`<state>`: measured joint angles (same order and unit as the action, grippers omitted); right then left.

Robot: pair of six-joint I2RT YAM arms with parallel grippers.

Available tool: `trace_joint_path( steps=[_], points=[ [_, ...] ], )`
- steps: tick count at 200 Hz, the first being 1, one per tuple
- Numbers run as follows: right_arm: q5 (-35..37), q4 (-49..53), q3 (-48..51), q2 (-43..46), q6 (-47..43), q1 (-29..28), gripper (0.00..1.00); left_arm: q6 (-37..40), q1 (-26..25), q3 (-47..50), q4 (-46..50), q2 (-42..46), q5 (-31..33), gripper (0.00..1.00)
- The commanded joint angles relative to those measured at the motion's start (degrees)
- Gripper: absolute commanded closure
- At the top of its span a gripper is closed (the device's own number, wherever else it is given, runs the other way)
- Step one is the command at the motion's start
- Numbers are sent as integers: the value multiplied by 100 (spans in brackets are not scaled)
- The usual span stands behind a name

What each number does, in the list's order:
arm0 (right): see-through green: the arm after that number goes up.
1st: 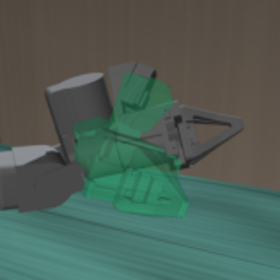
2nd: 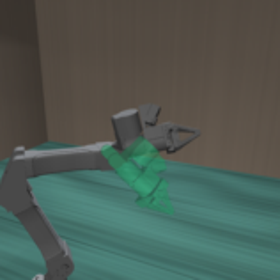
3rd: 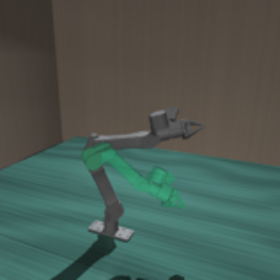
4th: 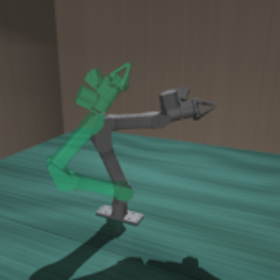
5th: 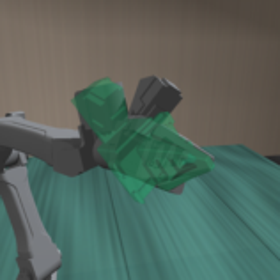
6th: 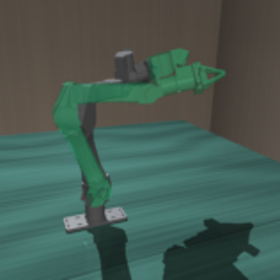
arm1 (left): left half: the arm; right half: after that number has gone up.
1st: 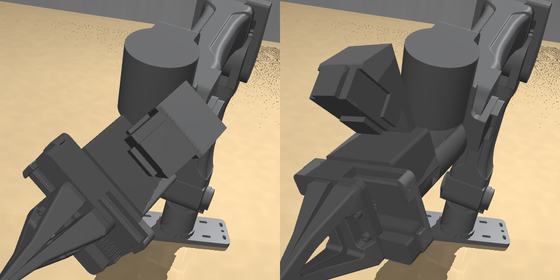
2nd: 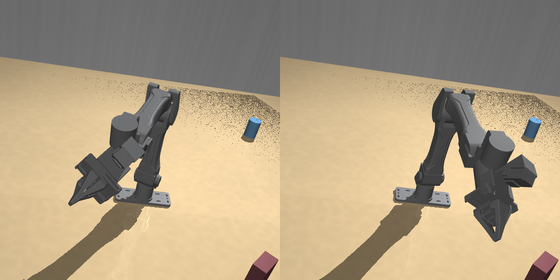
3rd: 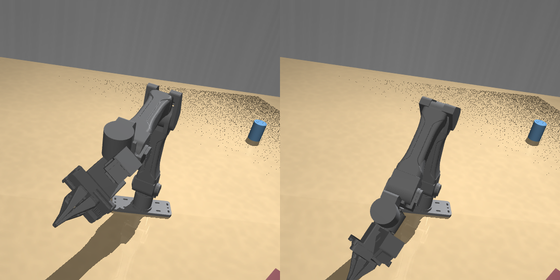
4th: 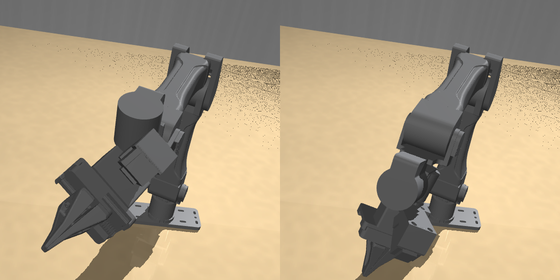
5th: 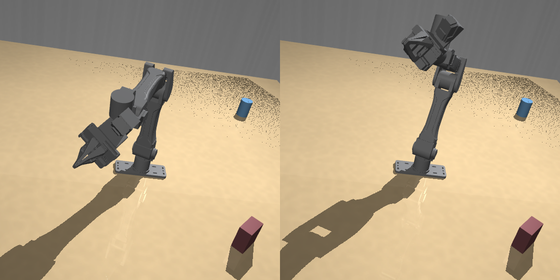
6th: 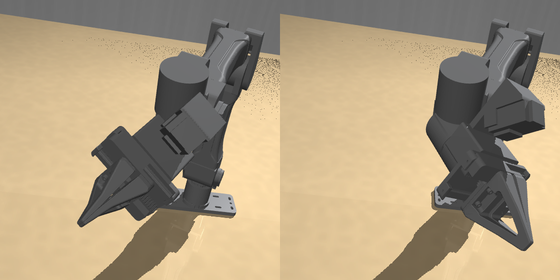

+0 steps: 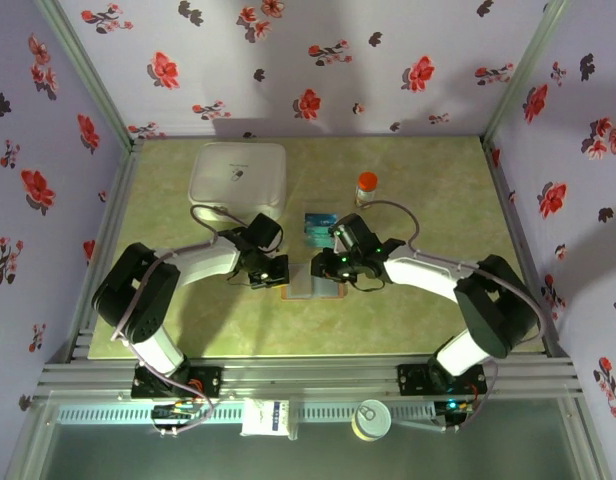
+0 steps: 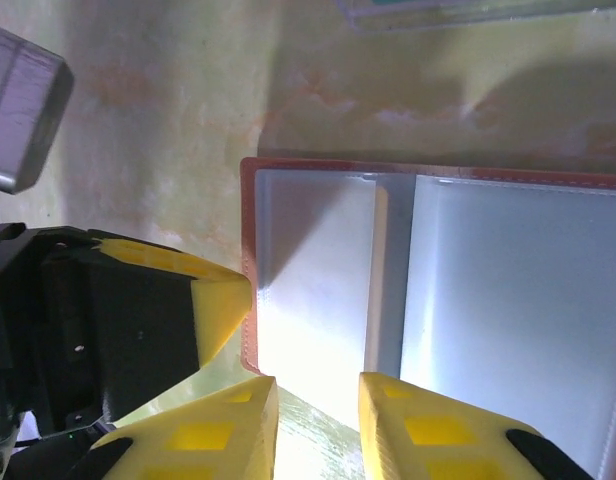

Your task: Take the credit cards out of the card holder

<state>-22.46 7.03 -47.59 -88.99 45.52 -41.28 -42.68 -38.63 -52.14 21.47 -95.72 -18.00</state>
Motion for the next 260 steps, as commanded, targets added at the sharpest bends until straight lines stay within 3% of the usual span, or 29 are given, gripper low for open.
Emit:
trace_joint_path(
  steps=[1, 60, 156, 260],
  points=[
    [-219, -217, -216, -185, 124, -47, 71, 128, -5, -123, 93, -170, 92, 100],
    [-439, -330, -479, -729, 204, -149, 76, 165, 56, -43, 44, -201, 79, 100],
    [-207, 267, -965, -1352, 54, -227, 76, 203, 93, -36, 78, -333, -23, 100],
    [444, 987, -953, -1063, -205, -233, 76, 198, 136, -33, 178, -386, -24, 100]
  ],
)
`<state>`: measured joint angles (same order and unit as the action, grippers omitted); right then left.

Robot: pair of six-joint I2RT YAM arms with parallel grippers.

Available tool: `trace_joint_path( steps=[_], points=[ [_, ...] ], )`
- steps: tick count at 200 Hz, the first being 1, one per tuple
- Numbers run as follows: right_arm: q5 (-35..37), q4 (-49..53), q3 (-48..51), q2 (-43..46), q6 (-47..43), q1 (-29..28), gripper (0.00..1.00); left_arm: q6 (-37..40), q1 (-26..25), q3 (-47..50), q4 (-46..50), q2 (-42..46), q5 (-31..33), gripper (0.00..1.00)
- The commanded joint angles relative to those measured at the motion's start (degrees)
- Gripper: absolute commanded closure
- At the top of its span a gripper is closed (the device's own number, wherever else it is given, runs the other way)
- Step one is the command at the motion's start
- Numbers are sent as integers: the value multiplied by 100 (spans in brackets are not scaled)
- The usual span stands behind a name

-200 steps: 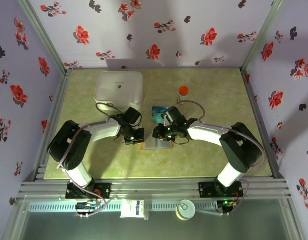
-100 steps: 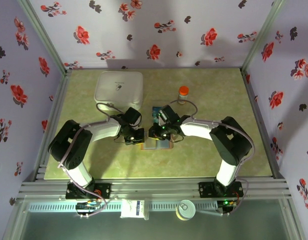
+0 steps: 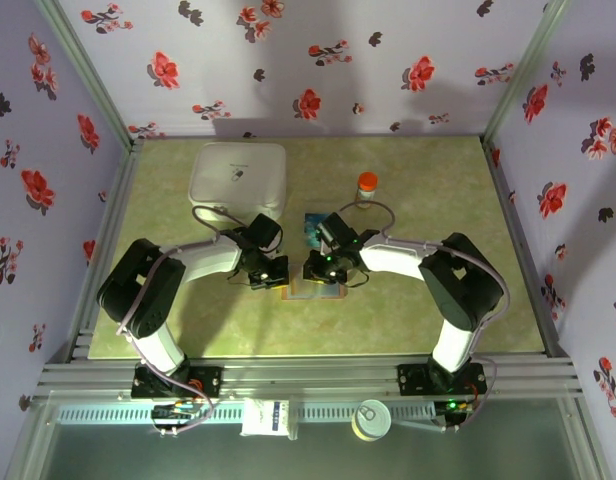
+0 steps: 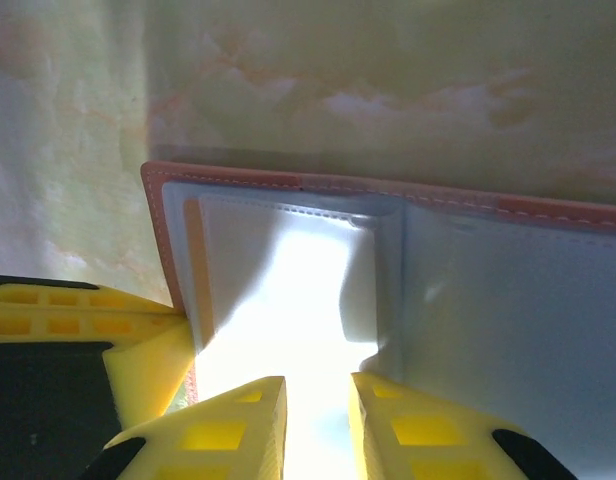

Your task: Take the credit cards out of the card holder

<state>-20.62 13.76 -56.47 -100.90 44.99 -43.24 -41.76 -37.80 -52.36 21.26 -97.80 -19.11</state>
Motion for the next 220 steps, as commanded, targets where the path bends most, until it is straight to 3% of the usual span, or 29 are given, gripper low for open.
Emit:
trace_joint_path(
  steps=[1, 144, 220],
  points=[
    [260, 313, -66, 130, -159, -36, 76, 111, 53, -11, 201, -178, 94, 100],
    [133, 49, 160, 8, -189, 25, 86, -184, 168, -178, 293, 592, 56, 99],
    [-103, -370, 497, 83, -131, 171, 88, -763, 65, -12, -823, 295, -570, 74]
  ],
)
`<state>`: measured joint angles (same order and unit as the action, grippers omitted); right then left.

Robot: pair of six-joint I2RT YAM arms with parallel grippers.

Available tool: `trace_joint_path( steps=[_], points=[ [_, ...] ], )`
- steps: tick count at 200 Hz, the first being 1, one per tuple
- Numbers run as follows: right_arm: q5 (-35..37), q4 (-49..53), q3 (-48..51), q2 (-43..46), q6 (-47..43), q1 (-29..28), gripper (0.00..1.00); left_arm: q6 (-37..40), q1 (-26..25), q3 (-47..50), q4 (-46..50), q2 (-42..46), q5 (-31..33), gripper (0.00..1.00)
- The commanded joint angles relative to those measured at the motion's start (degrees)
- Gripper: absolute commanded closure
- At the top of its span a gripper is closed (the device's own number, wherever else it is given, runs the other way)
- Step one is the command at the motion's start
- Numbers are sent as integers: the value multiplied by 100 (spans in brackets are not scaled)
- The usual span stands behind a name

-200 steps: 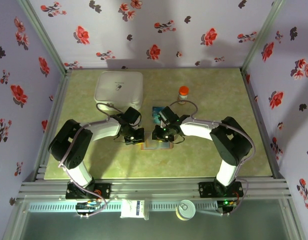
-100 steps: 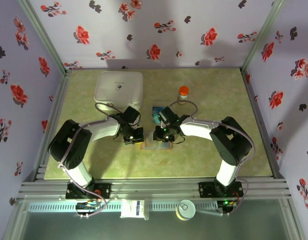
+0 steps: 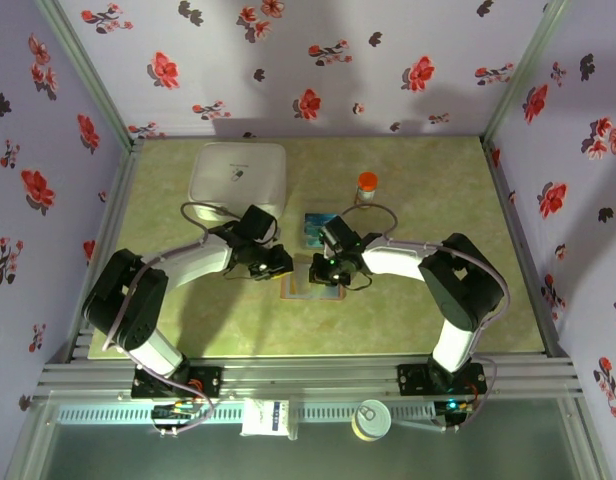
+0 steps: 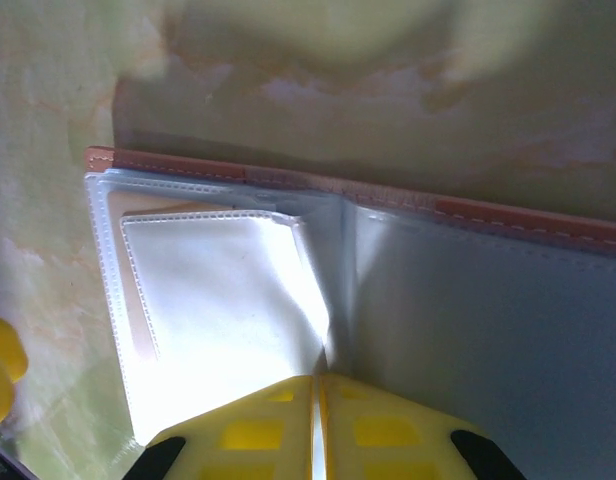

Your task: Take the credit cards out of the card holder

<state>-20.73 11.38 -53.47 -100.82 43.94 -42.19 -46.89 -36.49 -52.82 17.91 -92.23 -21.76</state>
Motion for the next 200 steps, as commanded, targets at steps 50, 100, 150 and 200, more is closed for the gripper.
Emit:
trace_joint_path(
  steps=[50, 100, 150, 200],
  points=[
    [-371, -575, 459, 108, 84, 212, 88, -373, -112, 200, -901, -565, -397, 63],
    [-519, -754, 578, 180, 127, 246, 87, -303, -139, 104, -719, -637, -240, 62],
    [-727, -1148, 755, 238, 253, 291, 87, -421, -228, 47, -912, -749, -360, 75],
    [-710, -1081, 687, 650, 263, 294, 82, -426, -230, -112, -821, -504, -443, 78]
  ],
)
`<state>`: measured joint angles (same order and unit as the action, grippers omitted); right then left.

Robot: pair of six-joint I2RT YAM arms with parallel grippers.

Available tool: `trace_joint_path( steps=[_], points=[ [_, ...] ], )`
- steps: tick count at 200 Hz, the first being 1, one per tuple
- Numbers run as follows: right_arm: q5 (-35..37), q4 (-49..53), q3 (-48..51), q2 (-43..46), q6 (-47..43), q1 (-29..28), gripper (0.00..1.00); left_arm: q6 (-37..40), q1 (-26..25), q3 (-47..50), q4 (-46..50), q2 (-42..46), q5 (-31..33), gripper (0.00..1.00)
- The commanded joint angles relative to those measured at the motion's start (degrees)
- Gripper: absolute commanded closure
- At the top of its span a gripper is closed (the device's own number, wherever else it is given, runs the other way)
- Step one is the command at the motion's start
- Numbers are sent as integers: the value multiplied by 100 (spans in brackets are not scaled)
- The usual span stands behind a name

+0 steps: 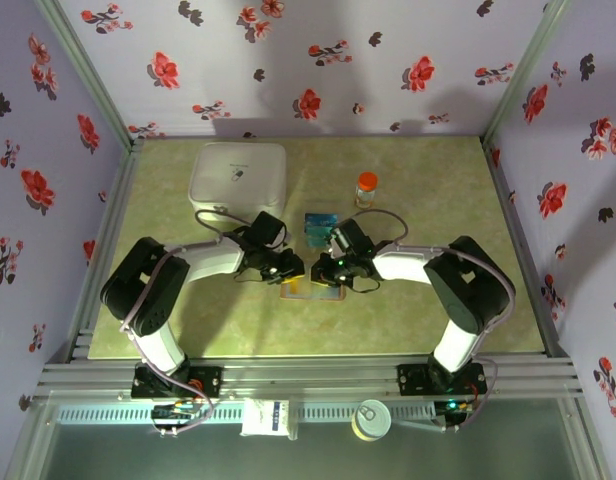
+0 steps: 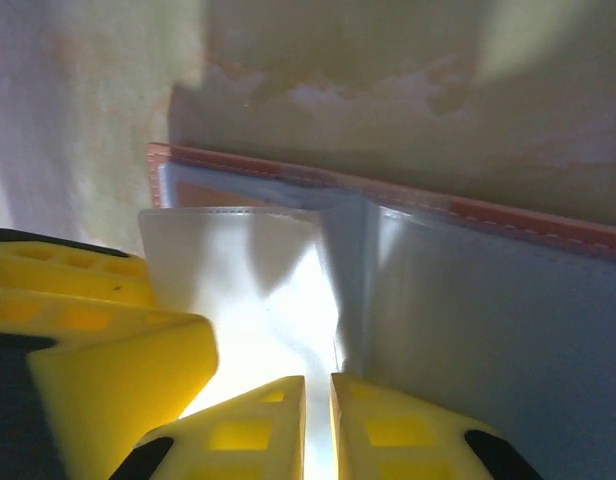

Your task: Take the credit cards out of the card holder

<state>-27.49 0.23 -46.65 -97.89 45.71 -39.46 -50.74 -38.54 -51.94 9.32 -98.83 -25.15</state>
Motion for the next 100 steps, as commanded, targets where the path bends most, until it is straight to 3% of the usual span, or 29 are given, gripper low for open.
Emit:
trace_joint_path(
  steps=[1, 47, 100],
  points=[
    [-28, 45, -3, 367, 82, 24, 82, -41, -23, -201, 41, 163, -109, 79],
    [831, 1366, -312, 1295, -271, 111, 76, -49, -166, -479, 308, 363, -113, 74],
    [1497, 2324, -156, 2508, -501, 589, 74, -87, -572, -949, 302, -225, -96, 63]
  ],
)
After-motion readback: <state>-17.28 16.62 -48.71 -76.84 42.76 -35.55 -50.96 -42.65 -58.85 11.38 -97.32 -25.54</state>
